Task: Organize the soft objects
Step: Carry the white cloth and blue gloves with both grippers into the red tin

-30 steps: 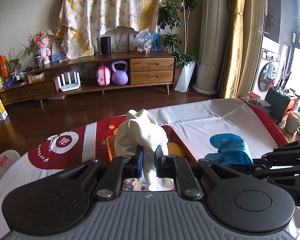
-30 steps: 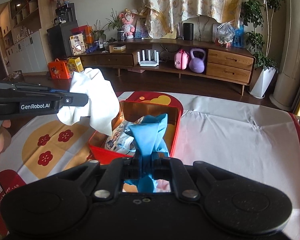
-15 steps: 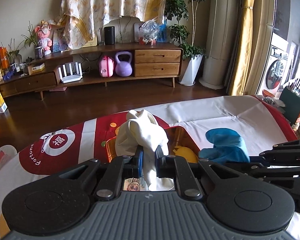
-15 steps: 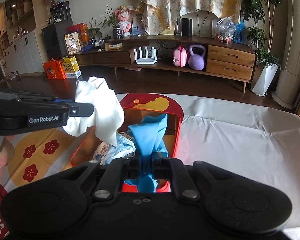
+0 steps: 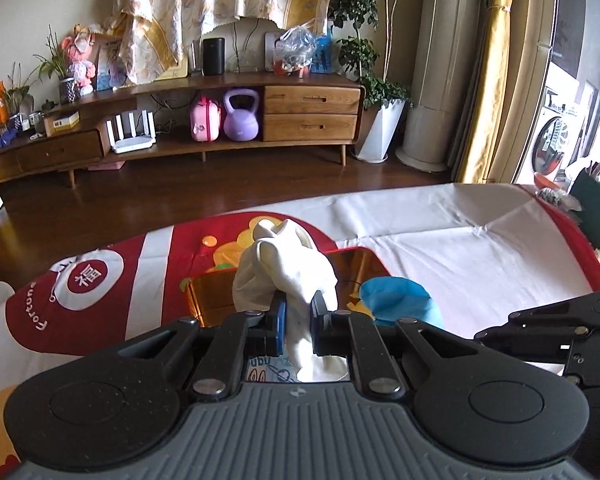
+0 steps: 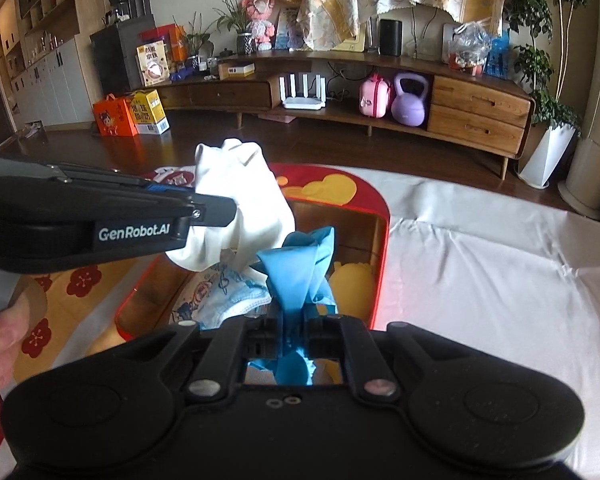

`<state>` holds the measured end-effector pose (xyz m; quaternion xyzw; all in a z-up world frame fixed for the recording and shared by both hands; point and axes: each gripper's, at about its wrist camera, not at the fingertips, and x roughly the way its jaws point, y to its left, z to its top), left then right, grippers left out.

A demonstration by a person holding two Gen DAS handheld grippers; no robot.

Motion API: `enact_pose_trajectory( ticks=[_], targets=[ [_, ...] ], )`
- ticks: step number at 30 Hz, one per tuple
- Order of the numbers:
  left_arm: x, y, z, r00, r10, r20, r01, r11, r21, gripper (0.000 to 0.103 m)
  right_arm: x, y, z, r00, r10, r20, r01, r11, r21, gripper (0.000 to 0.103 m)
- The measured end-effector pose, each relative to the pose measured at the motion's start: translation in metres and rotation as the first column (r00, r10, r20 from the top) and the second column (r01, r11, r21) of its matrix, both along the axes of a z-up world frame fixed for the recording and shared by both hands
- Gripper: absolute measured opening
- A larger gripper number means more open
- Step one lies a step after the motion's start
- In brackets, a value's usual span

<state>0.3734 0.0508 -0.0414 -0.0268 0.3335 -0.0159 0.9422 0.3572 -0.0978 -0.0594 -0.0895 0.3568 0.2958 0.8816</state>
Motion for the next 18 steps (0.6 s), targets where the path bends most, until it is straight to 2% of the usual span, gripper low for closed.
enact_pose_trajectory(
  ticks=[4,13,18],
  targets=[
    [0.007,0.003,-0.01,1.0,0.004,-0.016,-0.004,1.0,-0.014,0.012,0.007,0.002,-0.009,0.999,-0.009,-0.035,0.009,1.0,0.013,0.008],
    [0.018,0.005,-0.032,0.997,0.001,-0.072,-0.003,1.0,-0.031,0.012,0.009,0.011,-0.025,0.999,0.004,-0.048,-0.005,1.0,-0.021,0.008],
    [0.022,0.008,-0.043,0.994,0.004,-0.105,-0.008,0.999,-0.041,0.012,0.008,0.01,-0.03,0.998,-0.004,-0.057,0.003,1.0,-0.021,0.015]
  ],
)
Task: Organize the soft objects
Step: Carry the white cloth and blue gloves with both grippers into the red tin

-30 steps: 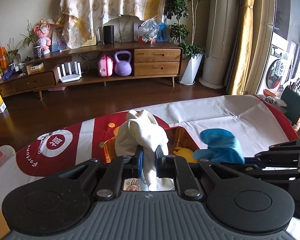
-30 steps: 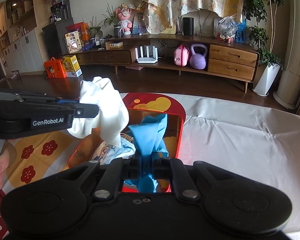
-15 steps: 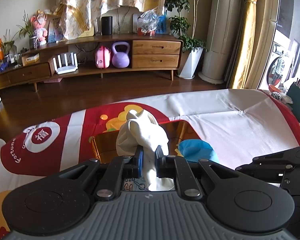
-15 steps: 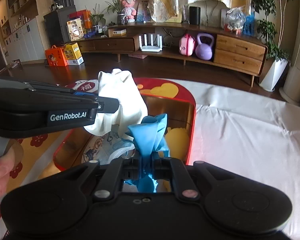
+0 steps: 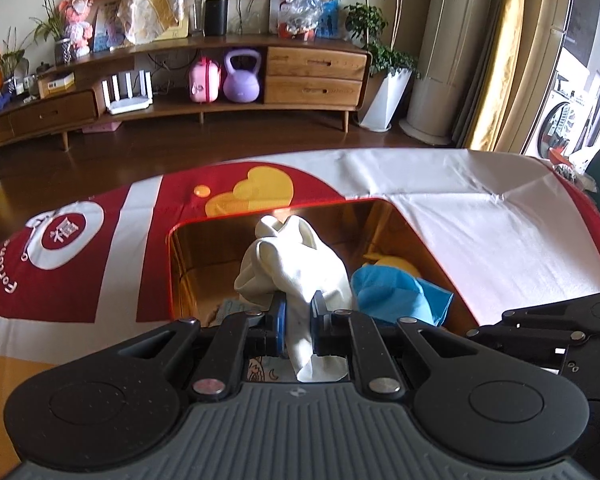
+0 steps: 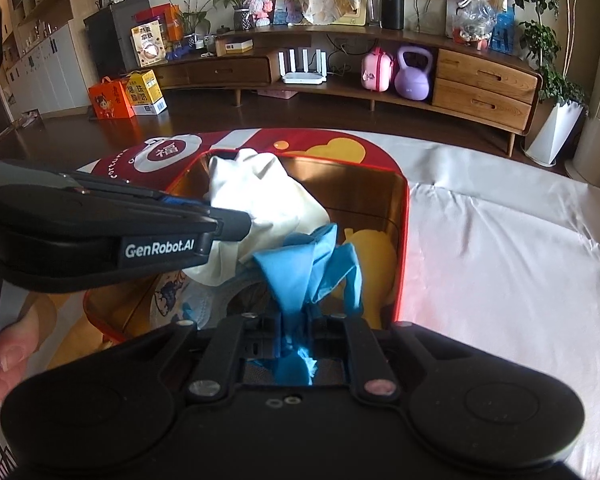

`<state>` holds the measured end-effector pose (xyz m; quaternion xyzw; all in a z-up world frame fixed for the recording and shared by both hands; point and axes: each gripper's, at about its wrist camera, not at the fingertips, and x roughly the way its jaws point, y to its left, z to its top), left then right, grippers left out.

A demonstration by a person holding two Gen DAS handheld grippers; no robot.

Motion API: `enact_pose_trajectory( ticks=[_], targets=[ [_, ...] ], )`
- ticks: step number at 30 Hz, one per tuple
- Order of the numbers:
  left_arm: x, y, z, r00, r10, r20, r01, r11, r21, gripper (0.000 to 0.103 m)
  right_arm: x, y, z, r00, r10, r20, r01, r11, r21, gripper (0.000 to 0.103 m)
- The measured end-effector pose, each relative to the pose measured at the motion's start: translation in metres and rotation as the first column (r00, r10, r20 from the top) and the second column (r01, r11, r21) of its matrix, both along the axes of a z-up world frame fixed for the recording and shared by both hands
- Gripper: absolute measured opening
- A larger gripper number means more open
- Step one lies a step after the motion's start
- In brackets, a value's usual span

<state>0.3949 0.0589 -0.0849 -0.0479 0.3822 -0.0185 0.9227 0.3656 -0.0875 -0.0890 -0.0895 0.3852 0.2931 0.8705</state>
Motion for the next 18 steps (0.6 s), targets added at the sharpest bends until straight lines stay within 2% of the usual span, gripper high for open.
enact_pose_trajectory(
  ticks=[7,18],
  targets=[
    [0.001,-0.001,-0.009,0.999,-0.008,-0.04,0.008,1.0,0.001,0.012,-0.005,0.003,0.0,1.0,-0.006,0.0,0.006,1.0,-0.024,0.025],
    [-0.003,-0.009,-0.007,0.998,-0.011,-0.069,0.014,0.999,0.047,0.014,-0.01,-0.005,0.006,1.0,-0.014,-0.005,0.014,1.0,-0.013,0.041]
  ],
)
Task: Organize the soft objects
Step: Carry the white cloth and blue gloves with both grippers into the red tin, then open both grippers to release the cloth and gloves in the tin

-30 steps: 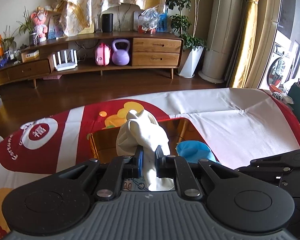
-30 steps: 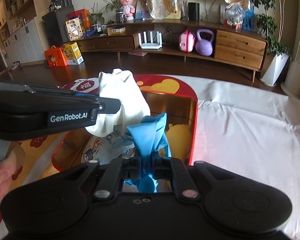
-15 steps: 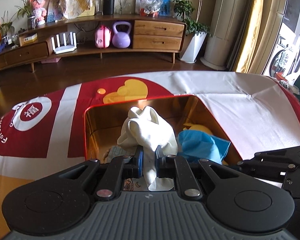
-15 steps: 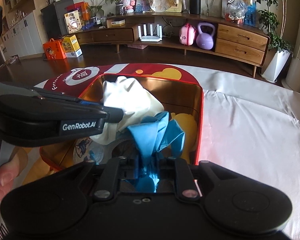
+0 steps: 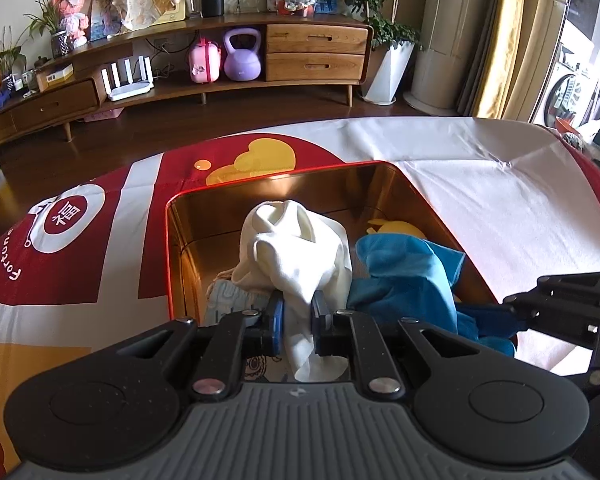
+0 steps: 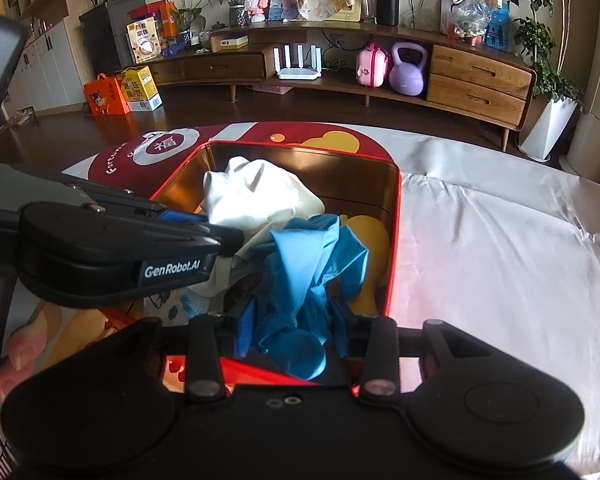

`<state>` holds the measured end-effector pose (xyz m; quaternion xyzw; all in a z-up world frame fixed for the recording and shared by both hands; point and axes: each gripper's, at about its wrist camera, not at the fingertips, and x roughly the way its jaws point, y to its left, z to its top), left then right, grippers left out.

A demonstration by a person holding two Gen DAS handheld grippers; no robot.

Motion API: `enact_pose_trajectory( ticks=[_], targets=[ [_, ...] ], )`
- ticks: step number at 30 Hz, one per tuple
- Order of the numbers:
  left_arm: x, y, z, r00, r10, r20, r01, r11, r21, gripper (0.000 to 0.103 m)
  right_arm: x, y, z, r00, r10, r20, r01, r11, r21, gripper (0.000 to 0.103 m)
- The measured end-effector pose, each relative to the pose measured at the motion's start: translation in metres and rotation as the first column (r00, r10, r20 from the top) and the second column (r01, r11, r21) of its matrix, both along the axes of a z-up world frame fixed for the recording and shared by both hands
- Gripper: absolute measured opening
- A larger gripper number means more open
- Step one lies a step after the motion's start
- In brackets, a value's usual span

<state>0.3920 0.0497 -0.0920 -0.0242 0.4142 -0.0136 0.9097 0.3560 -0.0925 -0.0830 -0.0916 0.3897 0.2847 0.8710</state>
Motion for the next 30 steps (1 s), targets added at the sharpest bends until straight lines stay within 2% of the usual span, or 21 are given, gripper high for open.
enact_pose_trajectory(
  ticks=[2,4,7,8,9,13,16,25,30],
  targets=[
    [-0.002,0.001,0.001,1.0,-0.003,-0.006,0.003,1.0,-0.007,0.018,-0.001,-0.002,0.001,1.0,-0.003,0.001,0.003,1.0,0.002,0.042],
    [-0.004,0.0,0.002,1.0,-0.013,-0.004,0.013,1.0,-0.011,0.026,-0.001,-0.005,0.003,1.0,-0.011,-0.001,0.011,1.0,0.011,0.043],
    [-0.007,-0.002,0.004,1.0,-0.015,0.01,0.015,1.0,-0.01,0.043,-0.004,-0.008,0.006,1.0,-0.018,-0.004,0.018,1.0,0.025,0.043],
    [-0.009,-0.003,0.006,1.0,-0.014,0.015,0.014,1.0,-0.012,0.052,-0.004,-0.009,0.007,1.0,-0.019,-0.002,0.019,0.999,0.027,0.043],
    [-0.011,-0.003,0.008,1.0,-0.011,0.024,0.011,1.0,-0.011,0.055,-0.006,-0.009,0.008,1.0,-0.019,0.001,0.019,0.999,0.027,0.044],
    [-0.018,-0.003,0.015,0.999,-0.006,0.033,0.006,1.0,-0.015,0.055,-0.012,-0.013,0.014,1.0,-0.021,0.008,0.021,0.999,0.04,0.049],
    [-0.024,-0.003,0.021,0.999,-0.003,0.039,0.003,1.0,-0.013,0.055,-0.018,-0.018,0.022,0.999,-0.026,0.018,0.025,0.998,0.053,0.058],
    [-0.053,-0.006,0.046,0.998,0.0,0.067,0.0,1.0,-0.007,0.056,-0.042,-0.029,0.047,0.999,-0.017,0.044,0.013,0.997,0.078,0.063],
    [-0.074,-0.008,0.063,0.995,-0.003,0.098,0.004,1.0,-0.009,0.065,-0.061,-0.032,0.061,0.998,-0.007,0.06,0.001,0.995,0.096,0.072]
  ],
)
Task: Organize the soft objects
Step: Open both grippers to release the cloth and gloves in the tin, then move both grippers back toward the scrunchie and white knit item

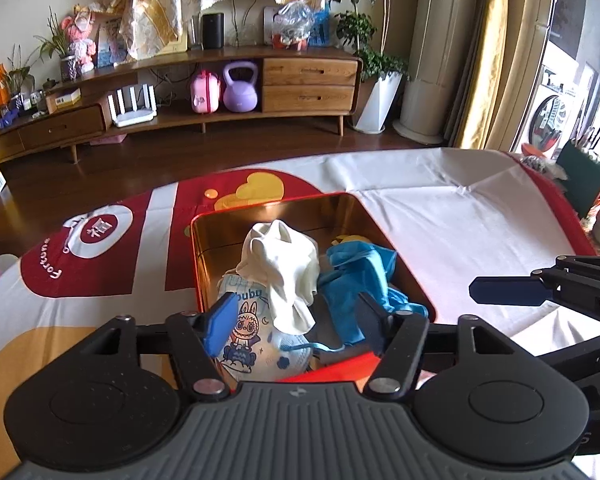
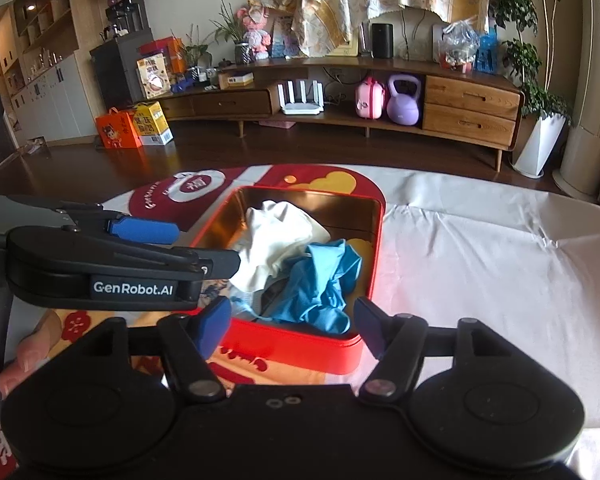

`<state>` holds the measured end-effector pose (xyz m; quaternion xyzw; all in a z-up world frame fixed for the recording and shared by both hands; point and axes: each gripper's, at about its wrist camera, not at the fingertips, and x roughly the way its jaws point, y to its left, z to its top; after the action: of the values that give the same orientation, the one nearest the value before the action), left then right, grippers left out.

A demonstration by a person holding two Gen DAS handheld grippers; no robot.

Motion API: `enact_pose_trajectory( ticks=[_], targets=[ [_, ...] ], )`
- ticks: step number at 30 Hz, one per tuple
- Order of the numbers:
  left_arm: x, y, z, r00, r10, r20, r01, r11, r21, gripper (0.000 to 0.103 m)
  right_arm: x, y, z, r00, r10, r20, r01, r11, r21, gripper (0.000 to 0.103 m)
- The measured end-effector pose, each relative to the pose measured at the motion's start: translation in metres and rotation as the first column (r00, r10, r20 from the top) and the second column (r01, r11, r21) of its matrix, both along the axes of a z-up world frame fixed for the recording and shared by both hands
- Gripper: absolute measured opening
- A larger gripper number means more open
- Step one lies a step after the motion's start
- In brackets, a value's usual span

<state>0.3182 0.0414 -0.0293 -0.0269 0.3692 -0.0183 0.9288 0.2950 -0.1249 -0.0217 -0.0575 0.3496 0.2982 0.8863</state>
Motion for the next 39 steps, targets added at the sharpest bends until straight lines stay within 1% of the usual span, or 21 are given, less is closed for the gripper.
enact_pose_trajectory(
  ticks=[7,9,11,16,19,26,28,32,36,39],
  targets=[
    [-0.032,-0.003,0.023,0.999,-0.003,0.044,0.003,1.0,-0.004,0.066,-0.024,-0.013,0.016,1.0,-0.011,0.005,0.011,0.999,0.042,0.079],
    [-0.042,-0.004,0.029,0.999,0.0,0.055,0.001,1.0,-0.005,0.071,-0.03,-0.018,0.02,1.0,-0.019,0.009,0.018,0.998,0.056,0.083],
    [-0.051,-0.004,0.034,0.998,0.003,0.066,-0.002,1.0,-0.009,0.073,-0.037,-0.023,0.024,1.0,-0.024,0.01,0.023,0.997,0.07,0.085],
    [-0.076,-0.005,0.042,0.996,0.019,0.09,-0.018,1.0,-0.015,0.073,-0.055,-0.033,0.029,0.999,-0.031,0.019,0.029,0.995,0.095,0.091],
    [-0.09,-0.005,0.045,0.995,0.02,0.097,-0.017,0.999,-0.031,0.073,-0.066,-0.038,0.032,0.999,-0.024,0.025,0.021,0.994,0.105,0.094],
    [-0.119,-0.008,0.044,0.994,0.031,0.104,-0.026,0.999,-0.048,0.073,-0.088,-0.049,0.03,0.999,-0.024,0.034,0.019,0.992,0.124,0.102],
    [-0.126,-0.009,0.043,0.993,0.038,0.112,-0.033,0.998,-0.046,0.074,-0.092,-0.052,0.026,0.999,-0.026,0.029,0.022,0.992,0.124,0.102],
    [-0.14,-0.012,0.038,0.992,0.041,0.118,-0.036,0.998,-0.048,0.079,-0.102,-0.057,0.018,0.999,-0.027,0.02,0.025,0.992,0.123,0.102],
    [-0.151,-0.015,0.035,0.992,0.04,0.116,-0.035,0.998,-0.047,0.08,-0.108,-0.063,0.013,0.999,-0.029,0.015,0.027,0.991,0.128,0.103],
    [-0.158,-0.015,0.03,0.992,0.052,0.115,-0.045,0.997,-0.062,0.083,-0.114,-0.068,0.007,0.999,-0.029,0.015,0.027,0.991,0.132,0.103]
  ],
)
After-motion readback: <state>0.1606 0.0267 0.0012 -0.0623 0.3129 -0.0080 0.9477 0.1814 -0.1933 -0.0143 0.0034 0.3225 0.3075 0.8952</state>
